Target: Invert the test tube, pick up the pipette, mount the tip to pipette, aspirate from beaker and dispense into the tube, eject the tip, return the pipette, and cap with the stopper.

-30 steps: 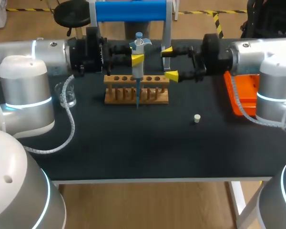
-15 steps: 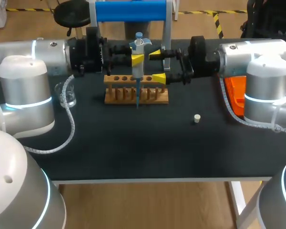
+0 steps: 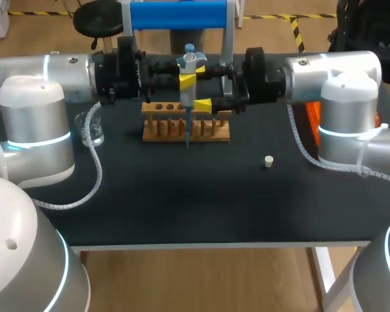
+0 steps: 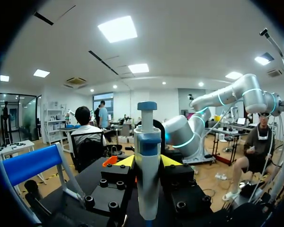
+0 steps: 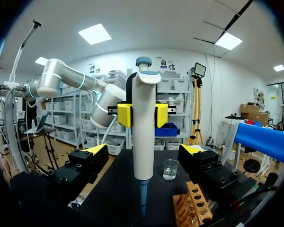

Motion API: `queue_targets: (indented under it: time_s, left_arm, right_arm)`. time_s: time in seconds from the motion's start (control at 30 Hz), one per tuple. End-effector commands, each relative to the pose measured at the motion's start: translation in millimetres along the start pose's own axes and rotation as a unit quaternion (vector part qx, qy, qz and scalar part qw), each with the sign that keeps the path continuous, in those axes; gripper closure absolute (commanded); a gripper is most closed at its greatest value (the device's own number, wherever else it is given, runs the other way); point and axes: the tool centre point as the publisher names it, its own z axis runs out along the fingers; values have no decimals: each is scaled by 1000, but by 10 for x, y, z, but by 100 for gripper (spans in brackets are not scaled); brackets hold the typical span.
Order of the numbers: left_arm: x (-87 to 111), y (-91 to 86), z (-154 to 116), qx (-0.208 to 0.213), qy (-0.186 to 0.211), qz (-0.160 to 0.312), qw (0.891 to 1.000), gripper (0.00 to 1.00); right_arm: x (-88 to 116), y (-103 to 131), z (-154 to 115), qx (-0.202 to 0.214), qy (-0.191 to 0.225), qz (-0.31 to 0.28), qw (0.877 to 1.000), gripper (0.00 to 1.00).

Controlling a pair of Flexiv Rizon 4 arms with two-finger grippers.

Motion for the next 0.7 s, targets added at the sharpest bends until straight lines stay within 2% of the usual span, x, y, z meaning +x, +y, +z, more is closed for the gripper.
queue_targets:
  time_s: [0.03,0.3,0.4,0.57,0.7]
  left_arm:
    - [7,-1,7,1,-2,0,1000,100]
    - [7,-1,7,1,-2,0,1000,100]
    - [7,-1,7,1,-2,0,1000,100]
    - [7,-1,7,1,-2,0,1000,100]
    - [7,-1,7,1,-2,0,1000,100]
  right_arm:
    - [4,-17,94,-1,-1,-1,1000,0]
    - [5,-16,190,-5,0,0,1000,0]
    - [3,-2,212,-11,-1,-2,1000,8]
    - [8,6,247,-13,-1,-2,1000,13]
    - [11,10,255,-15,-1,-3,1000,20]
